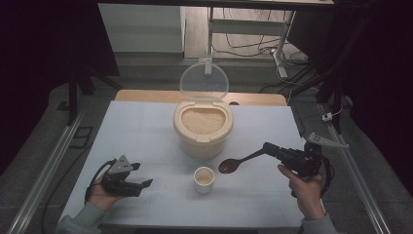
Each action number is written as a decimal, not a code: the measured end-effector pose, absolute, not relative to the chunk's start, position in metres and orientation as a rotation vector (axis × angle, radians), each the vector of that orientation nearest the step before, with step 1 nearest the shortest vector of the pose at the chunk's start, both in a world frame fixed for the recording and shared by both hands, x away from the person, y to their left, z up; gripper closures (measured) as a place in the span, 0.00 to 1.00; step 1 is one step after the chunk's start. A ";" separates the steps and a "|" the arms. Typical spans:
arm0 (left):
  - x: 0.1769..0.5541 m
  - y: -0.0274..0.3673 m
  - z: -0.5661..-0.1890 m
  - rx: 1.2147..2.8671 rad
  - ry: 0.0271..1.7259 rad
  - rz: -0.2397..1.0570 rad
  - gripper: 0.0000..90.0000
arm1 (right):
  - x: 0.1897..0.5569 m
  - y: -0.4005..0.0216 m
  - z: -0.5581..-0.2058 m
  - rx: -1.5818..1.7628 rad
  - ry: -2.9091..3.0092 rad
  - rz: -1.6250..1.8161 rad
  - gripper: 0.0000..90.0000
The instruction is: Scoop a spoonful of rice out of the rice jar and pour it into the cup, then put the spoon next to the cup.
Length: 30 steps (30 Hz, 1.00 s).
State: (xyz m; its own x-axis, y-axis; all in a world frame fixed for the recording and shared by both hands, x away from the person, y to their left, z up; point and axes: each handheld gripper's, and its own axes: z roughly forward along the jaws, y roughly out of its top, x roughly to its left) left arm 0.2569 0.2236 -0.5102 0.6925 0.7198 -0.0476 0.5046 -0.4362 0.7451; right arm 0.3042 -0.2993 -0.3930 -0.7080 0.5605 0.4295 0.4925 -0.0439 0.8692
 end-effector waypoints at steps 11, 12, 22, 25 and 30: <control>0.258 0.223 -0.510 2.128 0.932 0.355 0.25 | 0.305 -0.283 -0.401 1.107 2.392 1.738 0.92; 0.258 0.223 -0.510 2.128 0.932 0.355 0.25 | 0.305 -0.280 -0.401 1.094 2.417 1.718 0.92; 0.259 0.223 -0.510 2.132 0.932 0.354 0.25 | 0.312 -0.257 -0.411 1.038 2.599 1.605 0.92; 0.259 0.222 -0.511 2.136 0.930 0.355 0.25 | 0.314 -0.247 -0.412 1.008 2.655 1.573 0.92; 0.259 0.222 -0.511 2.142 0.927 0.354 0.25 | 0.321 -0.231 -0.415 0.955 2.770 1.498 0.92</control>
State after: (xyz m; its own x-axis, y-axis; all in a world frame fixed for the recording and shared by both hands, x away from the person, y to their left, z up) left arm 0.2588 0.2224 -0.5107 0.6978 0.7149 -0.0439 0.5038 -0.4463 0.7396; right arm 0.3206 -0.2307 -0.4147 -0.8213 0.4182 0.3881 0.5537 0.4201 0.7190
